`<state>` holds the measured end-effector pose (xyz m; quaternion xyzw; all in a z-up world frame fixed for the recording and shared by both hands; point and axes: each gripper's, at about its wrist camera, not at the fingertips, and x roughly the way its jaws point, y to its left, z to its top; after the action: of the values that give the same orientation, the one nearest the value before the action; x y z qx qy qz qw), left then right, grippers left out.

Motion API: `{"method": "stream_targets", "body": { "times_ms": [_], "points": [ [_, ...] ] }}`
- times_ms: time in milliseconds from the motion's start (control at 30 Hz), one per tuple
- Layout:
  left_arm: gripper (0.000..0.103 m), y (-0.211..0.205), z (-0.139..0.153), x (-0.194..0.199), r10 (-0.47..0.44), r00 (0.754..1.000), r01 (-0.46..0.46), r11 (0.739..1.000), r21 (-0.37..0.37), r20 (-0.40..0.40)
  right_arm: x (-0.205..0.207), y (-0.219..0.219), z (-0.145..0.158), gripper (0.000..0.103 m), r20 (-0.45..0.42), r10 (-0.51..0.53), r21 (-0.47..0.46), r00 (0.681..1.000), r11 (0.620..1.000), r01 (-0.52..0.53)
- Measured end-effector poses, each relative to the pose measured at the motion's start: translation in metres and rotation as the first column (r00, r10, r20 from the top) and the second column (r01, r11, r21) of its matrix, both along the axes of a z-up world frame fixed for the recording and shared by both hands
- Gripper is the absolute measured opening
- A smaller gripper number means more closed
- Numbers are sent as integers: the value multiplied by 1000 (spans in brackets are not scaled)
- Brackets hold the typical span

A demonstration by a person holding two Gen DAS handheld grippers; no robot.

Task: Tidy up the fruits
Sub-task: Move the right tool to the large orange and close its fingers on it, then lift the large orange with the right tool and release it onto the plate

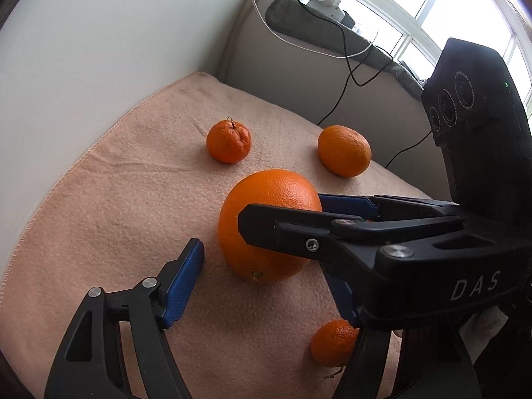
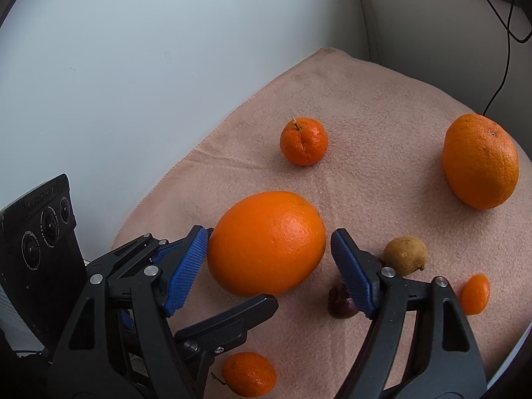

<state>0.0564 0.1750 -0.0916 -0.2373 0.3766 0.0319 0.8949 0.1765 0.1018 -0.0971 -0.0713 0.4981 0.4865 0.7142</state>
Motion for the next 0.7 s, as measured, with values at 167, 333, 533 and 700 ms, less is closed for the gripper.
{"method": "stream_targets", "body": {
  "times_ms": [167,333,533,700],
  "points": [
    [62,3,-1,0,-18,1000,18,999,-32,7,-1,2,-3,78,-14,9,0,1000,1000,-9],
    [61,0,-1,1,-18,1000,18,1000,-20,9,-1,2,-4,77,-18,0,4,1000,1000,0],
    [61,-2,1,0,-10,1000,10,1000,-14,14,-3,-1,-1,77,-19,-11,12,1000,1000,11],
    [61,-7,5,-1,-11,1000,11,1000,-1,21,-6,-8,3,77,-18,-15,25,1000,1000,16]
  ]
}}
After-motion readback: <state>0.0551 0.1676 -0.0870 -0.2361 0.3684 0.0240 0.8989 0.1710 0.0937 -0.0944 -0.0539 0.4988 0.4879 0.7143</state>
